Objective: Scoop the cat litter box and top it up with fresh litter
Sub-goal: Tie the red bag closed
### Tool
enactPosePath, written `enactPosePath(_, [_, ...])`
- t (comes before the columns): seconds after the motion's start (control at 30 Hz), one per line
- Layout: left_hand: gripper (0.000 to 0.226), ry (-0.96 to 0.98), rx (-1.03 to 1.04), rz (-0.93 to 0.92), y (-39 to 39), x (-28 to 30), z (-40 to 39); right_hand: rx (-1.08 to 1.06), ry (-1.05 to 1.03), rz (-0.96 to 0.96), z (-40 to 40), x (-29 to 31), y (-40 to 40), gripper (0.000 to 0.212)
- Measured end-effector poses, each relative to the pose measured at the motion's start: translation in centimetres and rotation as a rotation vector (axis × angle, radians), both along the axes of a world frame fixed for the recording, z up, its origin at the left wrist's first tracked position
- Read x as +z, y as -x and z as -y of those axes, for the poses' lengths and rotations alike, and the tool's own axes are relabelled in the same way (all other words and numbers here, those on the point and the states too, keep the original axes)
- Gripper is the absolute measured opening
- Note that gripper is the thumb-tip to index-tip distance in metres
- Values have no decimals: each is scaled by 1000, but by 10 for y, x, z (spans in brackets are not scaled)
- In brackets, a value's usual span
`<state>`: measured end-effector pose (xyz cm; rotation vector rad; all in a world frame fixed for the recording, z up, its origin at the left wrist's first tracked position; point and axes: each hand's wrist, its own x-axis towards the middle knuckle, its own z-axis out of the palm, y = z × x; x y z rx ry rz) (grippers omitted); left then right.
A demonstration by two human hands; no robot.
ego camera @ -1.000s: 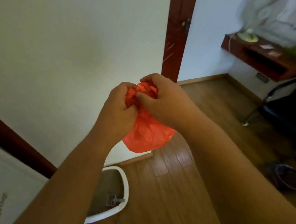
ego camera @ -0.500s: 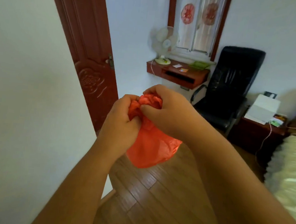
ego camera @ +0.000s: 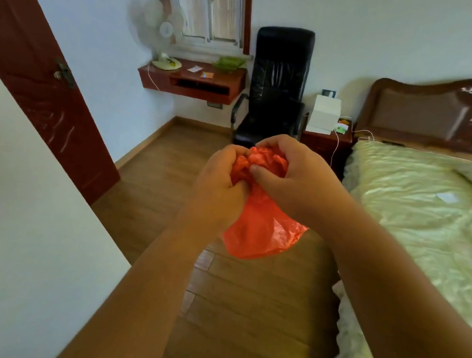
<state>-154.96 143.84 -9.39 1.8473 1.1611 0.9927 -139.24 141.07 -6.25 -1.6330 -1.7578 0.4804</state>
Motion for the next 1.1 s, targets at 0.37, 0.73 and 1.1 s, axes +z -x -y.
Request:
enactPosePath(0.37, [29,72,-228,-34,-53,-31,1,-251,54,-44,34,-42,-41,41])
enactPosePath(0.73, [30,113,-268,-72,-147,-37,-57,-291,60,-100,-21,-58,-134,40])
enactPosePath(1.1, [28,137,-276,-31,-217,-50,-120,-241,105,-36,-88,-65,-204,41])
